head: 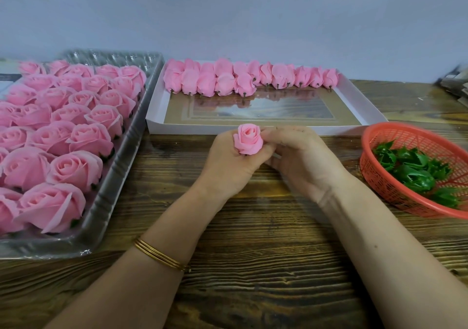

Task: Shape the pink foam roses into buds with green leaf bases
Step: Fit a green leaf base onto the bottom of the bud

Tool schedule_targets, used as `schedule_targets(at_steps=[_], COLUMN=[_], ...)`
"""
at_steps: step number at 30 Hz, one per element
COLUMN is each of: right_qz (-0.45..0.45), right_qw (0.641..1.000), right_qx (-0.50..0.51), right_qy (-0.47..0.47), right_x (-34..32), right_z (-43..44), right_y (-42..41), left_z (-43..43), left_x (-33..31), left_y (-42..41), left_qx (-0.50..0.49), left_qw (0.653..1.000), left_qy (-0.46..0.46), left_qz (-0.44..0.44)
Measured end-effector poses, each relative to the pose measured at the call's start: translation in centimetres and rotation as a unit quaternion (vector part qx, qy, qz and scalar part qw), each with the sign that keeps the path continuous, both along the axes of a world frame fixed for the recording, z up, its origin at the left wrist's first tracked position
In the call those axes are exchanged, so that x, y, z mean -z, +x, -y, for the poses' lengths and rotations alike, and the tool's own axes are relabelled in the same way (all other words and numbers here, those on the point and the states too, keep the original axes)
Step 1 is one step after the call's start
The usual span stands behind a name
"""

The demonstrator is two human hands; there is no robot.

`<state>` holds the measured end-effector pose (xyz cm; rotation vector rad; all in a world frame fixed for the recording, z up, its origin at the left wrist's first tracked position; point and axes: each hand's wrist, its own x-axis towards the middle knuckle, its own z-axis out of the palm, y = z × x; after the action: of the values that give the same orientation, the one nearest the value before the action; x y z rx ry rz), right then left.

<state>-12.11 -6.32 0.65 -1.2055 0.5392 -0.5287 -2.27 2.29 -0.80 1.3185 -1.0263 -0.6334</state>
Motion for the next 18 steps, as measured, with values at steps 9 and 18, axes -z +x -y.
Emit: schedule_targets(at_steps=[9, 18], right_qz=[-0.018, 0.069], right_qw=[0.999, 0.997], right_qx=[-0.012, 0.015], right_qy=[0.048, -0.017], right_x=[-0.4, -1.2], right_z=[-0.2, -0.3], right_y=[0.1, -0.3], left_z=[0.0, 0.0], left_x=[0.0, 0.1], left_y=[-0.1, -0.2], left_qx=[0.004, 0.031], left_qw=[1.000, 0.999], left_qy=[0.001, 0.024], left_qz=[-0.024, -0.014])
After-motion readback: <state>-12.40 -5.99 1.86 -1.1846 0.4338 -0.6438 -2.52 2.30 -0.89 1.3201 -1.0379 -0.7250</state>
